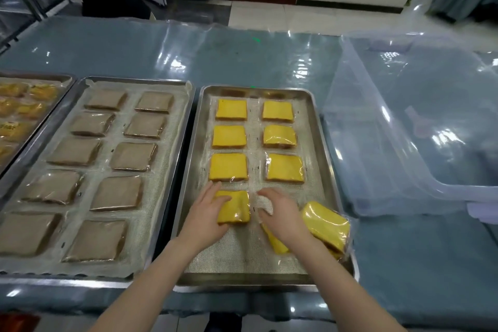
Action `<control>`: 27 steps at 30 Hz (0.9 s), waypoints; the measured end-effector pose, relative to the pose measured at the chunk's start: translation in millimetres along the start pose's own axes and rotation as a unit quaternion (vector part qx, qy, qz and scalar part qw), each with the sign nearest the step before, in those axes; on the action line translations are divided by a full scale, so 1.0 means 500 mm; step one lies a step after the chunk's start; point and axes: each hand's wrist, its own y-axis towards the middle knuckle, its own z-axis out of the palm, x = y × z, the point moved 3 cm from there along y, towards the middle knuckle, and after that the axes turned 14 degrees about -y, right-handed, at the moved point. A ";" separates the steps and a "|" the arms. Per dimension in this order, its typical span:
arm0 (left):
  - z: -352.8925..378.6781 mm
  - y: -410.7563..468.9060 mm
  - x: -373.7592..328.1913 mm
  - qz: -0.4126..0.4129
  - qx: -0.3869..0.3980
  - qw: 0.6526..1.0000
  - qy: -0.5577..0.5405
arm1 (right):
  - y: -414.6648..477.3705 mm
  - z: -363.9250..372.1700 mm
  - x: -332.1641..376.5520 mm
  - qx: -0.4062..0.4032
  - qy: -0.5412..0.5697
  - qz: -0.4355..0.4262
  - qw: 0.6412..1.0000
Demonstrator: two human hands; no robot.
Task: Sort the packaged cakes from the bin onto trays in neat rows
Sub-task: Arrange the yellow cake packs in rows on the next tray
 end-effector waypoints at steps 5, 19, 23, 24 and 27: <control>0.047 0.019 -0.098 0.023 0.000 0.997 -0.080 | -0.040 -0.099 -0.139 0.002 -0.096 0.079 0.992; 0.129 -0.032 -0.167 0.040 0.155 0.985 -0.064 | -0.066 -0.109 -0.189 0.038 -0.159 0.043 0.986; 0.105 -0.057 -0.150 0.075 0.184 0.980 -0.025 | -0.015 -0.082 -0.164 0.059 -0.182 -0.003 0.981; 0.100 -0.061 -0.147 0.077 0.184 0.980 -0.017 | -0.003 -0.068 -0.155 0.067 -0.192 -0.018 0.979; 0.086 -0.067 -0.138 0.070 0.186 0.980 0.007 | 0.021 -0.028 -0.130 0.078 -0.204 -0.054 0.974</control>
